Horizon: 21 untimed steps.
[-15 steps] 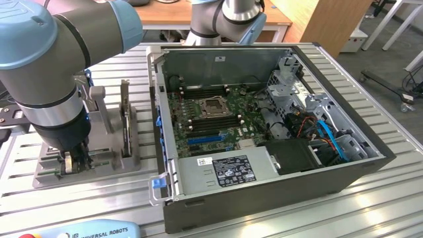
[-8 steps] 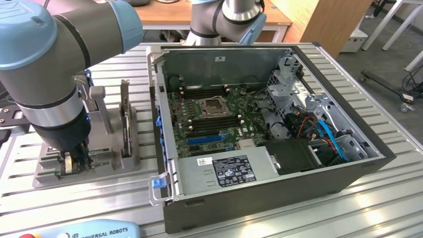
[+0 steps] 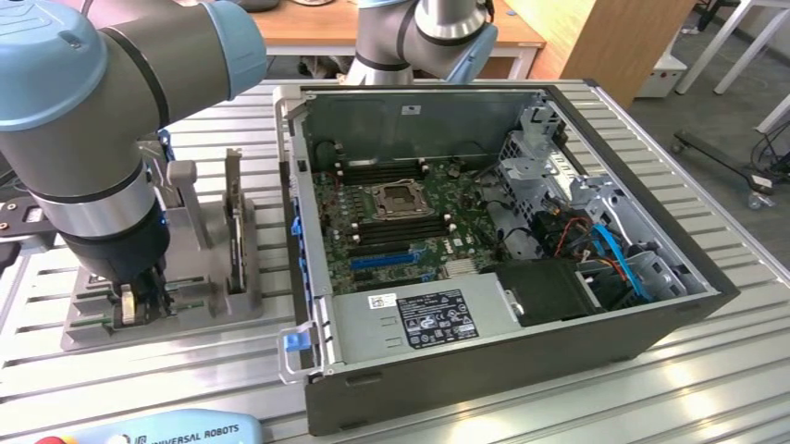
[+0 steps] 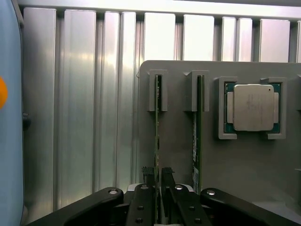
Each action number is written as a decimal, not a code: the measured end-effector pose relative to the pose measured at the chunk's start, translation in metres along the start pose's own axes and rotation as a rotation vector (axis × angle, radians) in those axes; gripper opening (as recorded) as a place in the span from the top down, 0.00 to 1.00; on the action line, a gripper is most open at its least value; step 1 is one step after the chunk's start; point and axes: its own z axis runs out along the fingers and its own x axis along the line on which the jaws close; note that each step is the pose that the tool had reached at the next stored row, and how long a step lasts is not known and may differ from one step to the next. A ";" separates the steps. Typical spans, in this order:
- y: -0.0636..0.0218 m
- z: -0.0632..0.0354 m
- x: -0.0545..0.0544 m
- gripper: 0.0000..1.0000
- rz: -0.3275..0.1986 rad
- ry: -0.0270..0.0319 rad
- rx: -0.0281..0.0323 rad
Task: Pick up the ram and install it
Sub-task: 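Pick up the ram and move it above insertion slot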
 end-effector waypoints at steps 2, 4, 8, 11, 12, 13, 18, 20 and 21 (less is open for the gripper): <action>0.0000 0.0000 0.000 0.80 -0.002 0.0000 0.0000; 0.0000 0.0000 0.000 0.80 -0.002 0.0000 0.0000; 0.0000 0.0000 0.000 0.80 -0.002 0.0000 0.0000; 0.0000 0.0000 0.000 0.80 -0.002 0.0000 0.0000; 0.0000 0.0000 0.000 0.80 -0.002 0.0000 0.0000; 0.0000 0.0000 0.000 0.80 -0.002 0.0000 0.0000; 0.0000 0.0000 0.000 0.89 -0.002 0.0000 0.0000; 0.0000 0.0000 0.000 0.89 -0.002 0.0000 0.0000; 0.0000 0.0000 0.000 0.89 -0.002 0.0000 0.0000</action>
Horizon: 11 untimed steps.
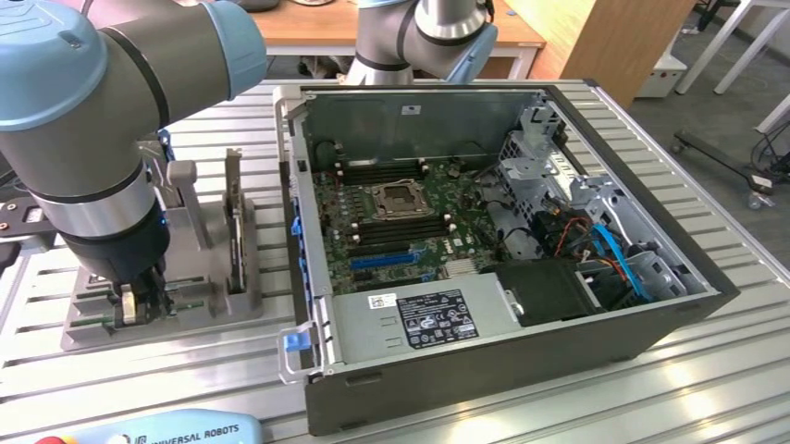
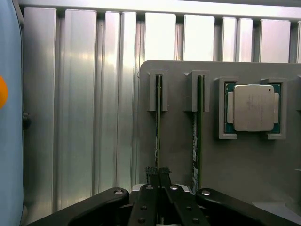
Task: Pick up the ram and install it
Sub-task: 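Pick up the ram and move it above insertion slot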
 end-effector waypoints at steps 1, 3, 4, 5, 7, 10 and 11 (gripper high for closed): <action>0.0000 0.0000 0.000 0.89 0.000 0.0000 0.0000; 0.0000 0.0000 0.000 0.89 0.000 0.0000 0.0000; 0.0000 0.0000 0.000 0.89 0.000 0.0000 0.0000; 0.0000 0.0000 0.000 0.89 0.000 0.0000 0.0000; 0.0000 0.0000 0.000 0.89 0.000 0.0000 0.0000; 0.0000 -0.0004 0.000 0.89 0.000 -0.0001 0.0001; 0.0000 -0.0012 0.000 0.89 0.000 0.0000 0.0000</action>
